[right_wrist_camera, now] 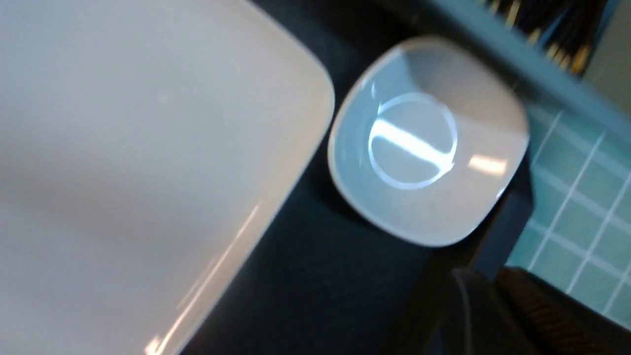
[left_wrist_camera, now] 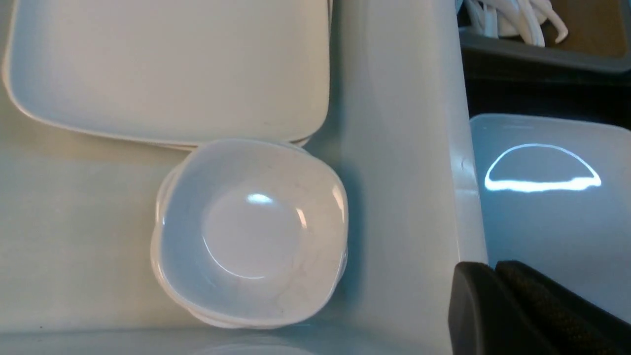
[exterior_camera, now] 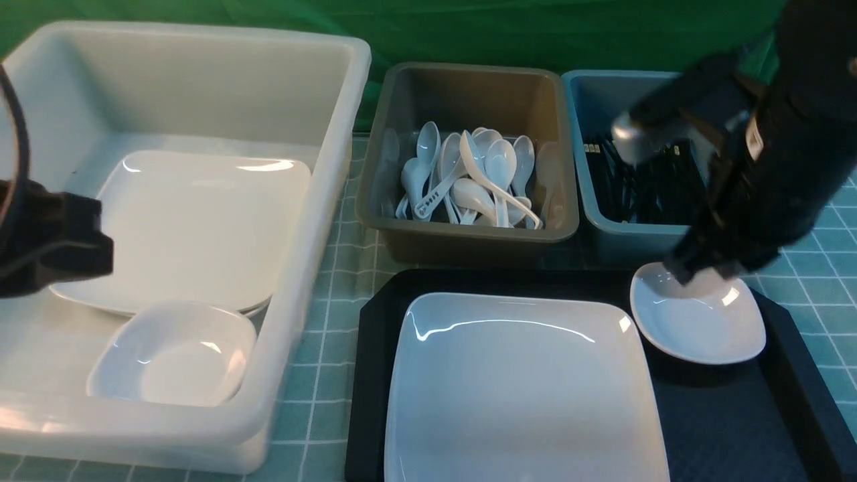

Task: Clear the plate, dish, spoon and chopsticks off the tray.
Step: Use the right arm to grab a small plate from the dinner plate

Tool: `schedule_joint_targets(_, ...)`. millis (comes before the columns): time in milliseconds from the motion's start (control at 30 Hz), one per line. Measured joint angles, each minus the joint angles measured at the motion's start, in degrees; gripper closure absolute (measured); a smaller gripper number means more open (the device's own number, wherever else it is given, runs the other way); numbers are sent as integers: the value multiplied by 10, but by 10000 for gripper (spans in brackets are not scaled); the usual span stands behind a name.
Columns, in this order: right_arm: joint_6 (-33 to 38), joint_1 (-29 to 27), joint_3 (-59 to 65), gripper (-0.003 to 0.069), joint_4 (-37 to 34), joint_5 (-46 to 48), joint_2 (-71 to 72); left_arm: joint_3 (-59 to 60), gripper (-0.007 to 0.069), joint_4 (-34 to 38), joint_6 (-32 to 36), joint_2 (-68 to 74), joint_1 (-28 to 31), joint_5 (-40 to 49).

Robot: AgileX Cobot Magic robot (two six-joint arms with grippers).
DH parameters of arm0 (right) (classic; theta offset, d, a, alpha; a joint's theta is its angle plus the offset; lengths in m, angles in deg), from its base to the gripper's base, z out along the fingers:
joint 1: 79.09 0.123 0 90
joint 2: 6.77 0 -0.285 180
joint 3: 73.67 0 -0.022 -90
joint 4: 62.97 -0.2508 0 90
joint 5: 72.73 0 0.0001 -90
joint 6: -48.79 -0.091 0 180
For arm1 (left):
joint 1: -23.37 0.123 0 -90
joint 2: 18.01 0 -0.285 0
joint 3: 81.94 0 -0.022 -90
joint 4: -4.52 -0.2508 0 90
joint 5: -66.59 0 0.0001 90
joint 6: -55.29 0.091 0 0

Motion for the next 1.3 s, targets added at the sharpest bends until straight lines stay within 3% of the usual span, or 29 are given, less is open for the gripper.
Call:
schedule_joint_targets(100,4,-42,126,314,-18,-148,0,1,612,0,0,18,-3,-3)
schedule_joint_targets(267,6,-61,201,176,-18,-268,-3,1,612,-1,0,22,-3,-8)
schedule_joint_targets(633,8,-66,213,155,13,-324,-91,1,612,-1,0,22,-3,-8)
schedule_joint_targets(700,8,-66,213,160,19,-327,-98,1,612,-1,0,22,-3,-9)
schedule_joint_targets(800,8,-66,213,235,30,-343,-109,1,612,-2,0,22,-3,-9)
schedule_joint_targets(867,12,-66,213,377,36,-355,-110,1,612,-2,0,22,-3,-9)
schedule_joint_targets(967,17,-64,209,497,42,-364,-104,1,612,-2,0,22,-3,-8)
schedule_joint_targets(1300,0,-22,212,596,13,-277,26,1,612,-2,0,22,-3,-13)
